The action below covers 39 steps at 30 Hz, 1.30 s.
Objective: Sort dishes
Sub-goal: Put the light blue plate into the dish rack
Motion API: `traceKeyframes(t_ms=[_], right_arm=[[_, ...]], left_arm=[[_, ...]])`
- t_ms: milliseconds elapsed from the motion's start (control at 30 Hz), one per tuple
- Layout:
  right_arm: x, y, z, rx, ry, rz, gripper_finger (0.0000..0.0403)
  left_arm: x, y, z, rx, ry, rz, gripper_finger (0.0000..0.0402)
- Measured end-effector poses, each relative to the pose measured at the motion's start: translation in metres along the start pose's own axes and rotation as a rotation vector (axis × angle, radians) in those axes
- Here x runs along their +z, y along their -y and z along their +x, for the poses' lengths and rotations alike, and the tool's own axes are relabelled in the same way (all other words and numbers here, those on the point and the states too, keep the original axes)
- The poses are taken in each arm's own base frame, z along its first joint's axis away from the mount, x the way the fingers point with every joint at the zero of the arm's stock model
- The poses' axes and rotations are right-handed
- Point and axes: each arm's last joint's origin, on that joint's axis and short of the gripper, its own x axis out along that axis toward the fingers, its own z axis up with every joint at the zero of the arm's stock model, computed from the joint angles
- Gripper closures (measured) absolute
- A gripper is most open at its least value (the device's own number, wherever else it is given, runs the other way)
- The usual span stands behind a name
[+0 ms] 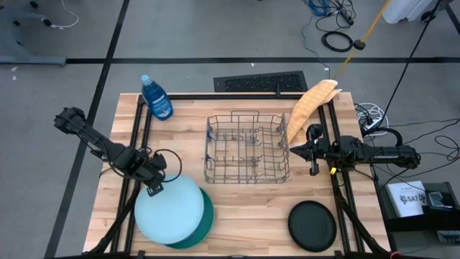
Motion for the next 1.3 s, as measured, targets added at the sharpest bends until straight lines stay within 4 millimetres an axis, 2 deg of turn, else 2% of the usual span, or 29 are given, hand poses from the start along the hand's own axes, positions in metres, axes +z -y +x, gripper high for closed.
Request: traceKeyframes(t_ms=[367,733,1067,1300], right_arm=[[0.0,0.0,0.0,-0.001,0.0,-0.003,0.0394],[0.0,0.0,0.0,0.0,0.0,-0.002,0.0394],[0.0,0.0,0.0,-0.001,0.0,-0.001,0.0394],[0.0,0.0,0.0,-0.001,0.0,-0.003,0.0394]], left_arm=[[0.014,0.008,-0.038,-0.024,0.191,0.032,0.0402],[0.024,0.012,-0.065,0.01,0.391,0.115,0.0402],[0.028,0.01,-0.07,0.124,0.53,0.212,0.0401],[0.035,0.019,-0.074,0.094,0.618,0.315,0.0401]])
